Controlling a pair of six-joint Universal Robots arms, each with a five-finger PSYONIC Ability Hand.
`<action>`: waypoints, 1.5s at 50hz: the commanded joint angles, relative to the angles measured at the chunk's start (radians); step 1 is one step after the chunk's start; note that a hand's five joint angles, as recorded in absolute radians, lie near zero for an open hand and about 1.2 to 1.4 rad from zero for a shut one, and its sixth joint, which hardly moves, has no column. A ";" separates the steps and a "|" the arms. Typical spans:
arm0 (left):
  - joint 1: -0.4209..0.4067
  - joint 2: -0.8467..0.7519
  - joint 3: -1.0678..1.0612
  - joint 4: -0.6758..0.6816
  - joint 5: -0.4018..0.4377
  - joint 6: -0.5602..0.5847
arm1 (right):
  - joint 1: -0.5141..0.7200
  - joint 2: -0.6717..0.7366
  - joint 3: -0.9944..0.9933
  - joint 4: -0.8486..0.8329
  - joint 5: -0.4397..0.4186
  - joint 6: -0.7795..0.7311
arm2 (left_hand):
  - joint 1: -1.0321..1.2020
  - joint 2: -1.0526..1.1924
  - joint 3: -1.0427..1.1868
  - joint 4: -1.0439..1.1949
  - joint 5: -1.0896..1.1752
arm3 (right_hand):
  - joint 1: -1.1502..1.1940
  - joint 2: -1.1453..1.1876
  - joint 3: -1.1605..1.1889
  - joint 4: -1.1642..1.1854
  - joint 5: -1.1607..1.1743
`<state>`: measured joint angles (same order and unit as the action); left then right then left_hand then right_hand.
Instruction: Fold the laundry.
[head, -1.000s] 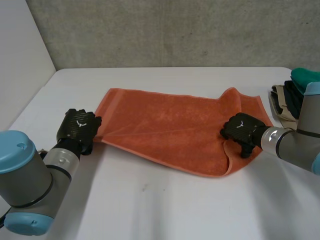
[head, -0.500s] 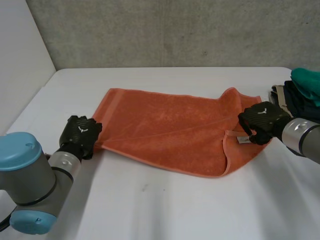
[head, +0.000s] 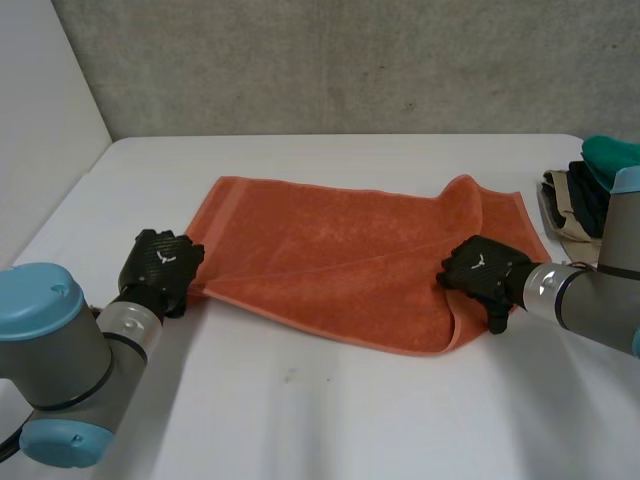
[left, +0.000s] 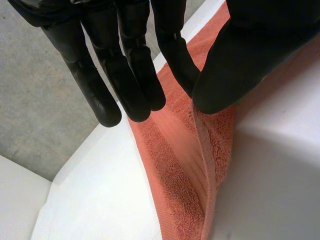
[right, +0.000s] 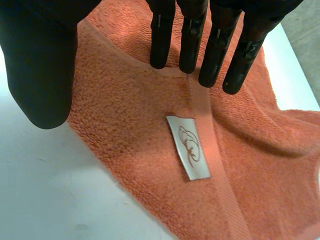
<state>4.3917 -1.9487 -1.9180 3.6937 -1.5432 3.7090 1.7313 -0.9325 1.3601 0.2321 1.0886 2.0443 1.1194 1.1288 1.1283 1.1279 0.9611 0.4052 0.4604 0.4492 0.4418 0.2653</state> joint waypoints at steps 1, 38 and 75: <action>0.002 0.001 0.002 0.000 0.000 0.000 | -0.002 0.012 0.010 0.015 -0.061 -0.004 | 0.166 0.156 0.157 0.157 0.149 | 0.155 0.100 0.111 0.119 0.121; 0.019 -0.055 0.007 -0.052 0.020 0.006 | -0.070 -0.132 0.195 -0.194 0.100 0.573 | -0.495 -0.504 -0.504 -0.503 -0.511 | 0.991 0.936 0.947 0.954 0.956; 0.034 -0.088 0.025 -0.080 0.022 0.011 | -0.072 -0.190 0.226 -0.301 0.264 0.646 | -0.454 -0.463 -0.463 -0.462 -0.470 | 0.991 0.936 0.947 0.954 0.956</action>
<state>4.4295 -2.0418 -1.8913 3.6385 -1.5217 3.7199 1.6571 -1.1233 1.5878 -0.0502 1.3249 2.6905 0.7813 0.8186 0.8205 0.8185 0.6449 0.9798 1.1699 1.1798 1.1868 0.9828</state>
